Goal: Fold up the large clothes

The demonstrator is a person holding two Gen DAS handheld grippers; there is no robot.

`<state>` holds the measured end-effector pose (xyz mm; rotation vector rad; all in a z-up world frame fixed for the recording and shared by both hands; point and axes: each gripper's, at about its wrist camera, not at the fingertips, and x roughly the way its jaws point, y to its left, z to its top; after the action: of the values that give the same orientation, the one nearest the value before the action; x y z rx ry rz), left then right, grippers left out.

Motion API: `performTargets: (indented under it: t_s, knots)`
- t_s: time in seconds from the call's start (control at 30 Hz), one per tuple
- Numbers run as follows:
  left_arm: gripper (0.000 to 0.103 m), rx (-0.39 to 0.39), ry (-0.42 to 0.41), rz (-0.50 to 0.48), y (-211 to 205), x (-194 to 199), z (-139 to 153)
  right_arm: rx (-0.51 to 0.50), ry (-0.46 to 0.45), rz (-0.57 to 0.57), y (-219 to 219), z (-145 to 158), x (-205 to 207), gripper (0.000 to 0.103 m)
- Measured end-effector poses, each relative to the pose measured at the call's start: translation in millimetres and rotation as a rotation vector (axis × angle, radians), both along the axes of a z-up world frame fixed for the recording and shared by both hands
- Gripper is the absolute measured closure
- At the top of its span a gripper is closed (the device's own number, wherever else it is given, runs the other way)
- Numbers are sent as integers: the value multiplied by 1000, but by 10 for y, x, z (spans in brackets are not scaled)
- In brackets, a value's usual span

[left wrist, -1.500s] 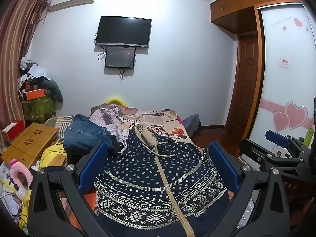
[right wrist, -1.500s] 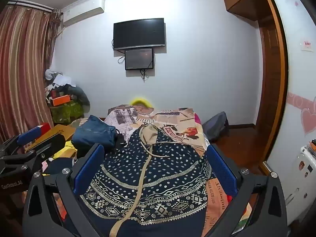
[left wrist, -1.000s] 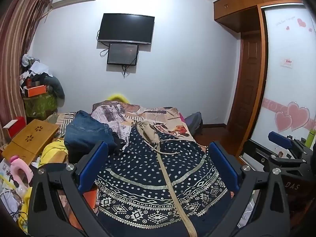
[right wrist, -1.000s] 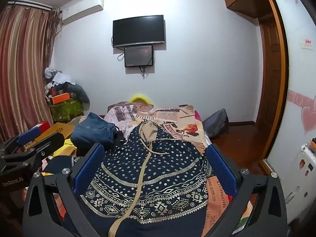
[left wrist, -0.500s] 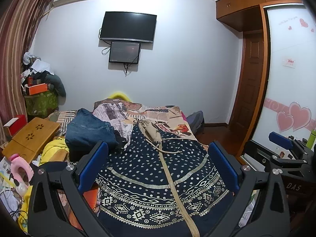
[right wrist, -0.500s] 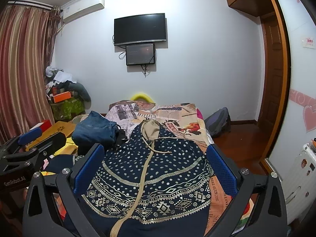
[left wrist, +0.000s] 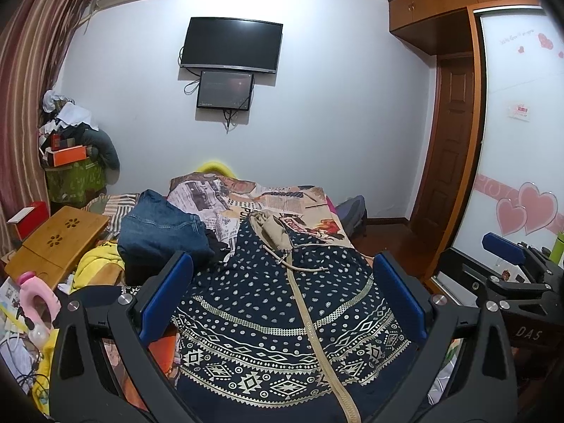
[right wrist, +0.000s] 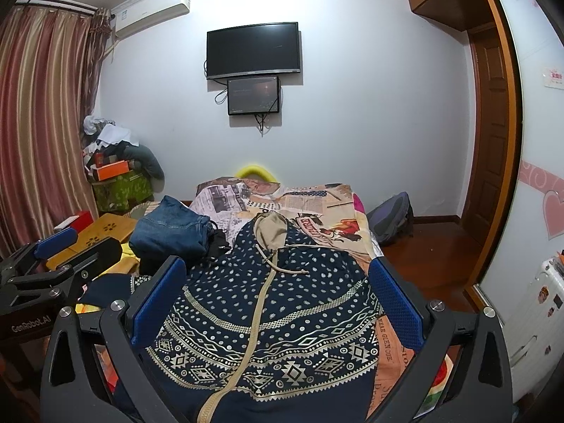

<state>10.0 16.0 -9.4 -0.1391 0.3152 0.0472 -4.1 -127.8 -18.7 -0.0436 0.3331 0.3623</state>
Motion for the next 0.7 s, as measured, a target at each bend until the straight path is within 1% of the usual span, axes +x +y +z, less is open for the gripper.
performTargets:
  t_s: [0.7]
  knots:
    - [1, -6, 7, 2, 37, 23, -3, -5, 2, 5, 0, 16, 13, 0]
